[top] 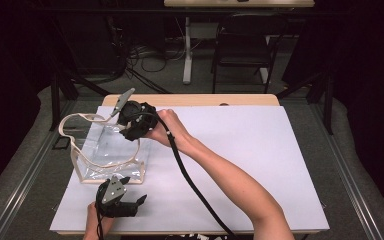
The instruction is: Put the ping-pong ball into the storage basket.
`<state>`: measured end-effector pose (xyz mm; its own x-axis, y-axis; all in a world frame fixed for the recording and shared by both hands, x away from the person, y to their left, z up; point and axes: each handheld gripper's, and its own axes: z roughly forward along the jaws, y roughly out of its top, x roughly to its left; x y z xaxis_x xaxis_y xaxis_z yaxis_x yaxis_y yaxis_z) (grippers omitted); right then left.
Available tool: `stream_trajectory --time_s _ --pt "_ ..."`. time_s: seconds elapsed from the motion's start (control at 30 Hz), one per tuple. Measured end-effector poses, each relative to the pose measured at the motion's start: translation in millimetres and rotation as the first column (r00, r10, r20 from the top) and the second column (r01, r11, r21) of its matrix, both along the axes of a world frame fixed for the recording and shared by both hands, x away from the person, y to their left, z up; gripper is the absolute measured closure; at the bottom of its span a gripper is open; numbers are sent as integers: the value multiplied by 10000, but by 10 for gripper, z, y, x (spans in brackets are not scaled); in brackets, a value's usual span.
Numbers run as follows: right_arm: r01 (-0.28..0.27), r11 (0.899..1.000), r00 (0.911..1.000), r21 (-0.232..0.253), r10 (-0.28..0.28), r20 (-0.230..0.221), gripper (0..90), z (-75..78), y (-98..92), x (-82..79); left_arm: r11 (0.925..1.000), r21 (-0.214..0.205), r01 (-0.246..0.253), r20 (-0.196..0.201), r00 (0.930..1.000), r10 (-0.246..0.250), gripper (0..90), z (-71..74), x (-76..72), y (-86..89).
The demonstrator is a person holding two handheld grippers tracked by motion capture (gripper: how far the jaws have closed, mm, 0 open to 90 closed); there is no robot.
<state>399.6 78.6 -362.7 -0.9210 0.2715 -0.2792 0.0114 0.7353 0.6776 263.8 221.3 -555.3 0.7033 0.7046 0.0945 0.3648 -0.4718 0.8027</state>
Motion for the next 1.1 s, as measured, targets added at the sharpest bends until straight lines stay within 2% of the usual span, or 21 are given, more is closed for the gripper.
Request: stream_trajectory --time_s 1.1 --pt "-337 9971 9993 -676 328 -155 509 -116 159 -73 10000 11 -4 18 10000 4 164 -1 -3 2"
